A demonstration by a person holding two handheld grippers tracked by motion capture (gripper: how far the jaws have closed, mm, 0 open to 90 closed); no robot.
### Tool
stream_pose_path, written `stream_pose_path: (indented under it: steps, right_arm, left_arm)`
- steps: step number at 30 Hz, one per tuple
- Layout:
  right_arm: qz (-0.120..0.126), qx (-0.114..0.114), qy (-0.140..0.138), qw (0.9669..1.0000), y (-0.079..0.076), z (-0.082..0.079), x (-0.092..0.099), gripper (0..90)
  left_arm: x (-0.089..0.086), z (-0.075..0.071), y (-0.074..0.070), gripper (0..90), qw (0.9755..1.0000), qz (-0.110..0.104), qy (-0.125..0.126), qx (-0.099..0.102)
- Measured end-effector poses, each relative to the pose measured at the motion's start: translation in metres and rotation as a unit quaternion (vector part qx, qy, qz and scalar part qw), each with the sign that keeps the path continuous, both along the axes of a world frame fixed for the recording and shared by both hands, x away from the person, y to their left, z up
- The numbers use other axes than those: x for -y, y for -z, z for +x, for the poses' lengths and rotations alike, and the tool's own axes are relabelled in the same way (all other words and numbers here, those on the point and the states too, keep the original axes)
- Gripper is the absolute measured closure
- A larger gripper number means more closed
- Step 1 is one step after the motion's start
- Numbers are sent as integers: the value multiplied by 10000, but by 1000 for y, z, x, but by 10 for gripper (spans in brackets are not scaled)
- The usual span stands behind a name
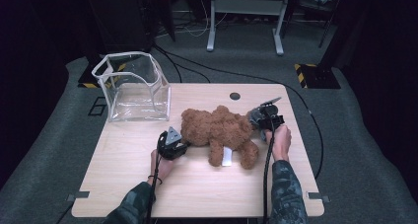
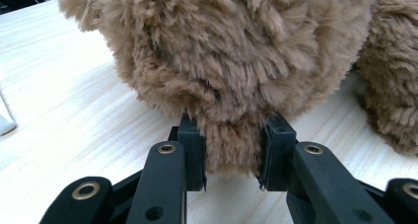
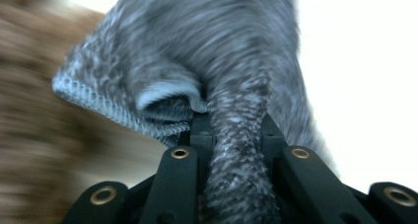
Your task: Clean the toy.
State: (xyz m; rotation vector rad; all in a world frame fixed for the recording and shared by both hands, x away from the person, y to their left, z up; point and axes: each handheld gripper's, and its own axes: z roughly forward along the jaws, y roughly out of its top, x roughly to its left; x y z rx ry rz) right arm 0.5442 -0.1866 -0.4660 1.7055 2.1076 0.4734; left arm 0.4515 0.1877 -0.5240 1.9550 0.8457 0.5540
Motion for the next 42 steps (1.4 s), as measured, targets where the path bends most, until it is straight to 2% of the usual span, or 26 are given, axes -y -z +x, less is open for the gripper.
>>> stream_pose_path:
  steps: [2,5,10,13,15,17,18,21,23,24,25,26,28,30,31,33,36,40,42]
  right_arm:
    - [71,-13,86,9999,-1,-2,8,764]
    - [251,204,38,9995,-13,-4,10,763]
    - [663,638,-240,9955,-48,-4,-10,761]
    - [897,760,-525,9917,-59,-1,-27,760]
    - [905,697,-708,9909,-56,5,-42,758]
    - [740,544,-728,9931,-48,11,-54,757]
    - [716,490,-777,9932,-42,15,-55,757]
    - [613,223,-650,9958,-23,25,-54,758]
    - [702,121,-491,9963,-14,28,-45,761]
    - [785,121,-424,9959,-13,28,-42,761]
    - [721,137,-319,9968,-15,27,-41,761]
    - [547,156,-315,9979,-16,27,-40,761]
    - [356,202,-286,9988,-22,26,-39,760]
    - [241,299,-289,9988,-30,22,-34,760]
    - [262,327,-315,9986,-35,19,-31,760]
    - [416,421,-328,9977,-42,13,-27,760]
    - [791,590,-403,9943,-58,0,-25,759]
    - [1222,771,-667,9873,-81,-12,-35,759]
    - [1271,887,-943,9834,-91,-19,-47,758]
  left_arm:
    - [0,0,0,691,10000,17,14,-27]
    - [0,0,0,691,10000,0,0,-2]
    - [0,0,0,691,10000,13,-5,-7]
    - [0,0,0,691,10000,11,-5,-2]
    - [0,0,0,691,10000,11,1,-8]
    - [0,0,0,691,10000,1,4,3]
    - [0,0,0,691,10000,0,6,0]
    - [0,0,0,691,10000,11,24,-22]
    - [0,0,0,691,10000,17,31,-19]
    - [0,0,-1,691,10000,31,43,-27]
    - [0,0,-1,691,10000,61,46,-8]
    - [0,0,0,691,10000,63,24,21]
    - [0,0,-1,692,10000,62,39,-2]
    - [0,0,-1,692,10000,32,32,-26]
    - [0,0,-1,692,10000,33,34,-25]
    - [0,0,-1,692,10000,39,26,-19]
    - [0,-1,0,692,10000,46,10,0]
    - [0,0,0,692,10000,69,2,18]
    - [0,-1,0,692,10000,80,-4,22]
